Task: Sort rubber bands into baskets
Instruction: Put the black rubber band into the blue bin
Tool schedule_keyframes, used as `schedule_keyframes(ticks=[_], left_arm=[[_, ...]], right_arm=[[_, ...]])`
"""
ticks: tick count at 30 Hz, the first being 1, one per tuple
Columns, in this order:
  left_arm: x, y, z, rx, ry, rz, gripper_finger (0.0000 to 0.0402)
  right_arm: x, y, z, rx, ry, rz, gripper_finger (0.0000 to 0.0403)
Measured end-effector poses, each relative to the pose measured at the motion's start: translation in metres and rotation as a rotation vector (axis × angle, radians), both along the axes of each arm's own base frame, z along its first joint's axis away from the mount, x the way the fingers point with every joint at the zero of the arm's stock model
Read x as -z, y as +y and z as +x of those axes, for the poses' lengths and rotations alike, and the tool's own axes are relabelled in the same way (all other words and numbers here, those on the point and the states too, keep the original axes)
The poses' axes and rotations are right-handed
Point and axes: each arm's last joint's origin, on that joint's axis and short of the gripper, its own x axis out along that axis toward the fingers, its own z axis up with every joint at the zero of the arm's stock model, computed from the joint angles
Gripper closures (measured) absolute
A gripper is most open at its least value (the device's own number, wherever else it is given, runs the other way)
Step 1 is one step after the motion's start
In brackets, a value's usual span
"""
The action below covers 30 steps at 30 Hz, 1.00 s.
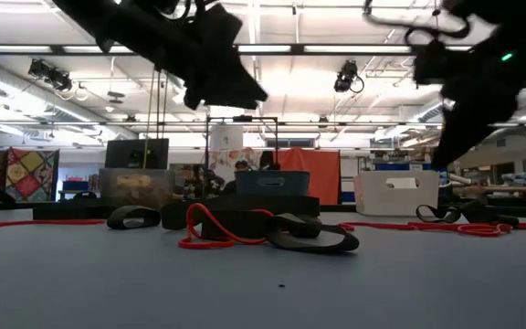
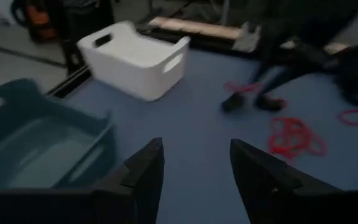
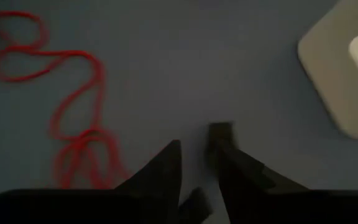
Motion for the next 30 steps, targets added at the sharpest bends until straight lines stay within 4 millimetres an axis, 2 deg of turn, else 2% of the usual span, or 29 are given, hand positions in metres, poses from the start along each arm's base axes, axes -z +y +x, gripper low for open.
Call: schedule_keyframes(ticks=[4, 10, 22, 26, 30], left_arm=[[0.013, -0.013, 0.008, 0.039, 0.004, -0.001, 0.0215], [0.024, -0.022, 0.013, 0.065, 0.022, 0.000, 0.0215], [0.031, -0.028, 0.016, 0.080, 0.029, -0.002, 0.0215], [0.034, -0.028, 0.015, 0.079, 0.059, 0.002, 0.0215], [0.035, -0.027, 0.014, 0.078, 0.072, 0.002, 0.0215]], right_arm=[[0.005, -0.020, 0.007, -0.028, 0.087, 0.013, 0.0273], [0.007, -0.039, 0.013, -0.124, 0.150, 0.121, 0.0241], [0.033, -0.064, 0.026, -0.113, 0.255, 0.189, 0.0252], [0.043, -0.066, 0.029, -0.111, 0.286, 0.194, 0.0285], [0.045, -0.066, 0.030, -0.132, 0.299, 0.190, 0.0373]])
